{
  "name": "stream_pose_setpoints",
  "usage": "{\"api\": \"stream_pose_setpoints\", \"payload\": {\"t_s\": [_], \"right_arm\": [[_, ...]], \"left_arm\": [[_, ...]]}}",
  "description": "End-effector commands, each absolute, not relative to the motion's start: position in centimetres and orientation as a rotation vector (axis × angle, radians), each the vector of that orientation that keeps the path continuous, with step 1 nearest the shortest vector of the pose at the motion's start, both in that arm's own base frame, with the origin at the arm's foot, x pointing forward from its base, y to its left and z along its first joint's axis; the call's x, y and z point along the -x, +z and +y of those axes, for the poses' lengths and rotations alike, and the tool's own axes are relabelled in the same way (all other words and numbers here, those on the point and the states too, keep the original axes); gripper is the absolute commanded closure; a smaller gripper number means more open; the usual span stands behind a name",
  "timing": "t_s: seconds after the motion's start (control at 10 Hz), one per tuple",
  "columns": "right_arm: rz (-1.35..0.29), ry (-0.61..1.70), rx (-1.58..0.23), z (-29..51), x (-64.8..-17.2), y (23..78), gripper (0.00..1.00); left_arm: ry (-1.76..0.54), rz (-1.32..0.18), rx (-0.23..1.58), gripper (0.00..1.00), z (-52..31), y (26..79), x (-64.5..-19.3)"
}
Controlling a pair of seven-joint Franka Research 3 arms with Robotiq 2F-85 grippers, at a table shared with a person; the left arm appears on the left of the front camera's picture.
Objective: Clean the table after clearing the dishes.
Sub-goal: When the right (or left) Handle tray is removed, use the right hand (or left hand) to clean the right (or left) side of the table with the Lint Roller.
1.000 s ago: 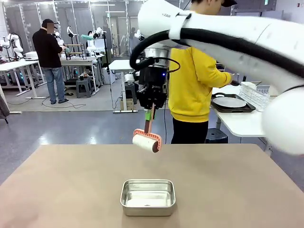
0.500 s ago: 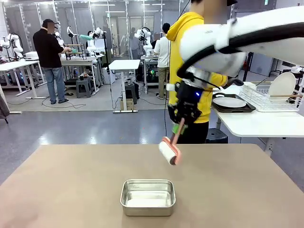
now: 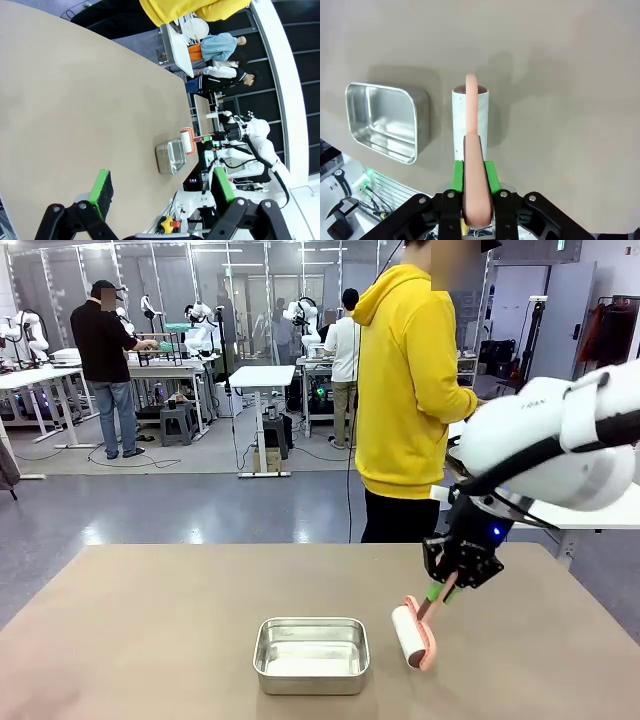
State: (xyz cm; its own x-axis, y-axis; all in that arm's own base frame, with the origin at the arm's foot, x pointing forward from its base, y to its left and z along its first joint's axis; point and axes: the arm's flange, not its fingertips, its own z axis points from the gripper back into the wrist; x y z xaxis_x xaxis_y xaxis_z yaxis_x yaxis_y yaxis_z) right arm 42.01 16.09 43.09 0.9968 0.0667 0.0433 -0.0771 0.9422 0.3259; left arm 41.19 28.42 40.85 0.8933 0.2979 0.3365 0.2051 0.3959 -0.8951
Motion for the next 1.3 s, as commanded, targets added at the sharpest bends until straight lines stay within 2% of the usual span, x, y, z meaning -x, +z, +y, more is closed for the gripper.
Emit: {"api": "stream_pose_setpoints", "payload": {"t_s": [0.0, 0.7, 0.8, 1.2], "right_arm": [[-0.009, 0.11, -0.327, 17.8, -43.7, 45.1, 0.96], [-0.009, 0.11, -0.327, 17.8, -43.7, 45.1, 0.96], [-0.014, 0.11, -0.344, 17.8, -43.6, 44.9, 0.79], [0.058, -0.004, -0.543, 13.9, -47.4, 44.2, 0.79]], "left_arm": [[0.071, -0.484, 1.17, 0.0, 28.2, 41.2, -40.6], [0.071, -0.484, 1.17, 0.0, 28.2, 41.2, -40.6], [0.071, -0.484, 1.17, 0.0, 28.2, 41.2, -40.6], [0.071, -0.484, 1.17, 0.0, 28.2, 41.2, -40.6]]}}
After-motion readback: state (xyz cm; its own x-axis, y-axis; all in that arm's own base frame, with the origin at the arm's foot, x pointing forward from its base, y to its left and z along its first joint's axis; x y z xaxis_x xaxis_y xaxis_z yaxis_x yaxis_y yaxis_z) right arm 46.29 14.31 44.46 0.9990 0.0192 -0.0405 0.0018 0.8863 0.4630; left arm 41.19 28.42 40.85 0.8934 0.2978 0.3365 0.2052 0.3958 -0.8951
